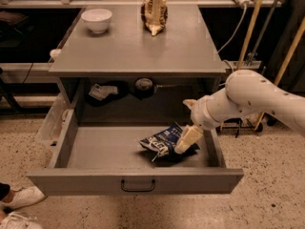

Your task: Pick blue chip bag from top drawer and place on counter

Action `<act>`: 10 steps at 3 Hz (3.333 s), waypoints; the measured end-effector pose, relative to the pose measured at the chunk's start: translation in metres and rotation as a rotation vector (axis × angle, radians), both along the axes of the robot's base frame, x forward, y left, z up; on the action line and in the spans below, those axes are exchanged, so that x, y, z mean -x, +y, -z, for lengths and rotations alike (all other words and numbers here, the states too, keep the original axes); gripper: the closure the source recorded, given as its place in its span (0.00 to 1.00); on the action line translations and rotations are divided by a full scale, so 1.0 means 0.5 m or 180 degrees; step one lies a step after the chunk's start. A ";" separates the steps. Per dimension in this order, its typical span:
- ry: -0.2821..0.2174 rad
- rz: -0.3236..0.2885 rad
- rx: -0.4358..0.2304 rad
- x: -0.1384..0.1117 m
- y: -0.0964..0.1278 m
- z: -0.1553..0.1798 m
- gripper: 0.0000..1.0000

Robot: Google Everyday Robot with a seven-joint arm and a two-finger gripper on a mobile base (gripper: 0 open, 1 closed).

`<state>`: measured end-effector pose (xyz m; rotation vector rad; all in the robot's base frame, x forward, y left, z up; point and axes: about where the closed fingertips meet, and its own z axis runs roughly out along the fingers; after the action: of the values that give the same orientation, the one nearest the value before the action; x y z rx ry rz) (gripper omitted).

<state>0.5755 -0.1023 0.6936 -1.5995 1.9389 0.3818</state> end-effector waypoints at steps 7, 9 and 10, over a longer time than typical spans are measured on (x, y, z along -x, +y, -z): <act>0.0225 -0.0240 0.0032 -0.017 0.035 0.148 0.34; 0.0212 -0.0181 0.0050 -0.016 0.037 0.140 0.81; 0.0022 -0.0021 0.0267 -0.003 0.055 0.093 1.00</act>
Offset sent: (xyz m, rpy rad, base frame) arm 0.0230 0.0150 -0.0476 -0.0008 0.0209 -0.0288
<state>0.5772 -0.0749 0.6473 -1.6599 1.9789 0.3128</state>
